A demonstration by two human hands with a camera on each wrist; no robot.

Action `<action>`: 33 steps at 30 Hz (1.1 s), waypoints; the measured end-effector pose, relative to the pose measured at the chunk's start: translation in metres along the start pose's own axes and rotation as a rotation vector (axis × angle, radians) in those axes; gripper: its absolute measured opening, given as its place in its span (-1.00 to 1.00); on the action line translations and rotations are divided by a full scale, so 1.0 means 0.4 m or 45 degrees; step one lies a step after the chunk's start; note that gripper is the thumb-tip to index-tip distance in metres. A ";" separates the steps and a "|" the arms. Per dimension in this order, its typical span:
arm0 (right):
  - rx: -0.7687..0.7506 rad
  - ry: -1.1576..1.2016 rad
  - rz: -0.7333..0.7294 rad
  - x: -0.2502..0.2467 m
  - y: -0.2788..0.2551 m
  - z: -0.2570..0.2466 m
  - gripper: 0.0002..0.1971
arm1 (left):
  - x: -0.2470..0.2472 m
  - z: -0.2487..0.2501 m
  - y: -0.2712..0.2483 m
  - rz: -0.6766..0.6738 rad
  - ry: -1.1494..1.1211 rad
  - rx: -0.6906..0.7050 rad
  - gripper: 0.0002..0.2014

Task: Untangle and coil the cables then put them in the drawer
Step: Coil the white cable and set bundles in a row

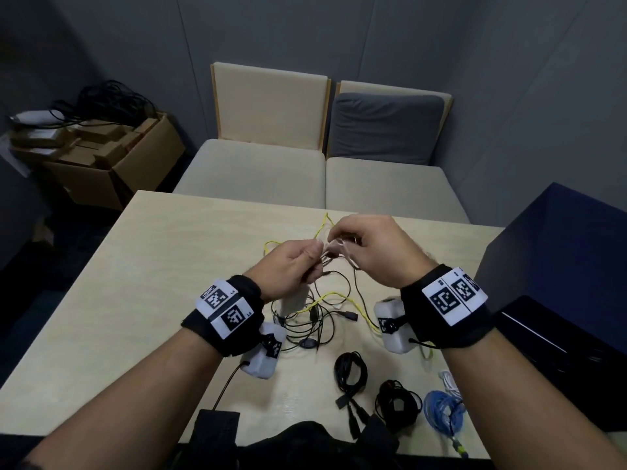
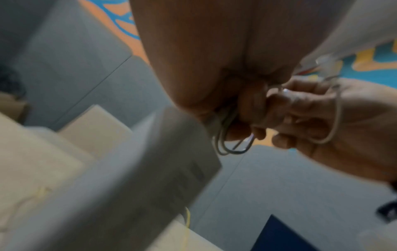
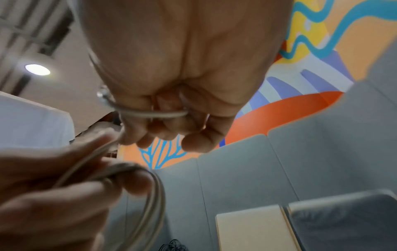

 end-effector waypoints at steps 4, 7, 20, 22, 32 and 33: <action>0.138 0.312 -0.009 0.013 0.006 0.029 -0.94 | 0.003 0.019 0.001 -0.001 -0.344 -0.029 -0.47; 0.151 0.508 -0.133 0.033 0.005 0.038 -0.87 | 0.005 0.025 -0.003 -0.027 -0.688 -0.056 -0.63; 0.330 0.709 0.064 0.056 -0.005 0.012 -0.73 | 0.018 0.024 0.003 0.269 -0.660 -0.071 -0.63; 0.335 0.729 0.081 0.055 -0.005 0.010 -0.72 | 0.022 0.029 0.002 0.319 -0.638 -0.063 -0.72; 0.213 1.164 -0.110 0.067 -0.032 0.060 -0.77 | -0.005 0.023 0.007 0.471 -0.805 -0.052 -0.74; 0.214 1.158 -0.146 0.069 -0.034 0.061 -0.77 | -0.003 0.024 0.007 0.468 -0.843 -0.055 -0.74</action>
Point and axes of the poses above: each hand's wrist, its own y-axis towards the middle knuckle, its own x-axis out of the palm, z = x × y, the point moved 3 cm from there along y, towards the middle knuckle, and after that the axes turned 10 degrees about -z, right-handed, at the moved point
